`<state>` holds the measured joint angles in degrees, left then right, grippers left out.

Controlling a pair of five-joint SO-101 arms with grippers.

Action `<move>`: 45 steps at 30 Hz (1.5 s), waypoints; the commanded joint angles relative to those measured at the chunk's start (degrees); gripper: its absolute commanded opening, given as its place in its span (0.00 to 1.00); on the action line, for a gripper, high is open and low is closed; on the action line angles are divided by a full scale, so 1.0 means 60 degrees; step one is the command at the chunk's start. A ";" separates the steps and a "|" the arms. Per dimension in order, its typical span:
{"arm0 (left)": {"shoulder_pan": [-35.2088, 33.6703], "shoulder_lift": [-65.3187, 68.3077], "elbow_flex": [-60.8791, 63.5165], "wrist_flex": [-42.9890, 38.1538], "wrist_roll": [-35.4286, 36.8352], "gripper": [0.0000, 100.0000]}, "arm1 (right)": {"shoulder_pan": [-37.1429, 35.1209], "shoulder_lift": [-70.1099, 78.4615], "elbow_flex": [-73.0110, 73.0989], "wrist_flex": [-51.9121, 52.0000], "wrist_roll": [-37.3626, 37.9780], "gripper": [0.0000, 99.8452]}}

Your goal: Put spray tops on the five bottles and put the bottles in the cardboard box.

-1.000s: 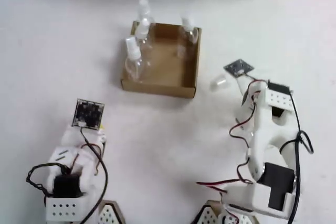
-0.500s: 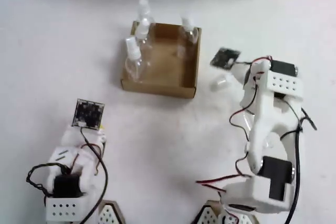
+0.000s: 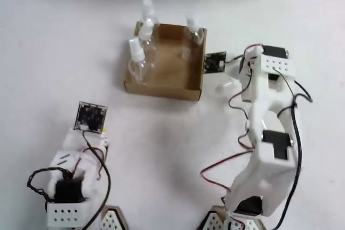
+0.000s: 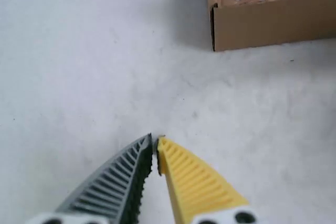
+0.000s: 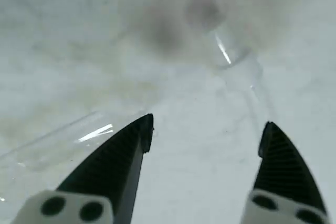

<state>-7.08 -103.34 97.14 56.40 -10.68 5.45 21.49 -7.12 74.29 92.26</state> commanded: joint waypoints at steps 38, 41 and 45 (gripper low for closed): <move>-0.0110 -0.0051 -0.0015 0.0088 -0.0088 0.03 | 0.0125 0.4652 -1.2088 0.4212 -0.7941 0.02; -0.0110 -0.0051 -0.0015 0.0088 -0.0088 0.03 | 0.0403 0.3905 -1.1429 0.4227 -0.9011 0.02; -0.0110 -0.0051 -0.0015 0.0103 -0.0088 0.03 | 0.0549 0.2484 -0.9436 0.4227 -0.9861 0.02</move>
<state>-7.08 -103.34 97.14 56.40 -10.68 8.00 45.23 -69.63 97.58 36.79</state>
